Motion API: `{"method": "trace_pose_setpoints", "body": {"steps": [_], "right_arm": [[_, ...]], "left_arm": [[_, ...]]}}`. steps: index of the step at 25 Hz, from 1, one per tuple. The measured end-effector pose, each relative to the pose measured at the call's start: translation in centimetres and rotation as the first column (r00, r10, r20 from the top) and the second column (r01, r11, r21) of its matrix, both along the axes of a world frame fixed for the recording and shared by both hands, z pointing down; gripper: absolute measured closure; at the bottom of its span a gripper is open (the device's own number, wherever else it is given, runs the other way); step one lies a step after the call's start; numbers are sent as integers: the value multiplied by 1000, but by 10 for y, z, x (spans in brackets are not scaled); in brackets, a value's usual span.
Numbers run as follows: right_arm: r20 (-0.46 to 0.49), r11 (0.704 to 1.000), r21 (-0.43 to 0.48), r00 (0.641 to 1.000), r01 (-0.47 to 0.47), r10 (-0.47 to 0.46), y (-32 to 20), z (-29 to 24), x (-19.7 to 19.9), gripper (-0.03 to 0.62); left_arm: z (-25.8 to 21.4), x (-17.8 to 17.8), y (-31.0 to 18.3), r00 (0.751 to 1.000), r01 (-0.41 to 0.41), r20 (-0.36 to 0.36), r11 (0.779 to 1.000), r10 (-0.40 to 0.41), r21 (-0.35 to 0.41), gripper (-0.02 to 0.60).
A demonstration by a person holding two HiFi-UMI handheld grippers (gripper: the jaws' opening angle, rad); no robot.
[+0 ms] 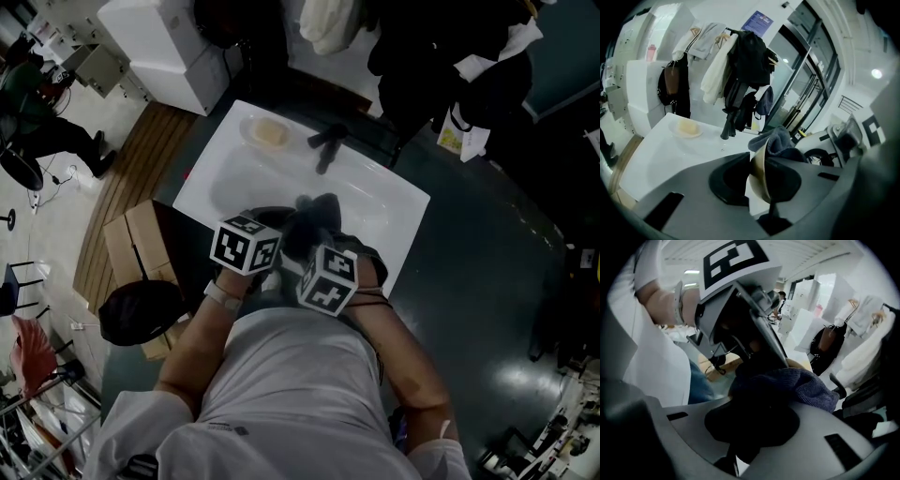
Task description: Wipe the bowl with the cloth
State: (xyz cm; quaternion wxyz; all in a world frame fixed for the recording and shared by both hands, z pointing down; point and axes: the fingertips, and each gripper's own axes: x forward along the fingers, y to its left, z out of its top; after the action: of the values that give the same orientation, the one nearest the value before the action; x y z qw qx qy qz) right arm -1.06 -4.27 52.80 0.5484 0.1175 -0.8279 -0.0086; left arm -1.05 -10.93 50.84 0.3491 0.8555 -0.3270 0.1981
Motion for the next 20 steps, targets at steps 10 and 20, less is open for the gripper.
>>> {"method": "trace_pose_setpoints", "body": {"steps": [10,20], "right_arm": [[-436,914,131,850,384,-295,-6,4,32,520],[-613,786,305,742,538,-270,-29,-19,28,520]], "left_arm": [[1,8,9,998,-54,9,999,54,0,534],[0,11,14,997,-74,17,997,74,-15,555]]}}
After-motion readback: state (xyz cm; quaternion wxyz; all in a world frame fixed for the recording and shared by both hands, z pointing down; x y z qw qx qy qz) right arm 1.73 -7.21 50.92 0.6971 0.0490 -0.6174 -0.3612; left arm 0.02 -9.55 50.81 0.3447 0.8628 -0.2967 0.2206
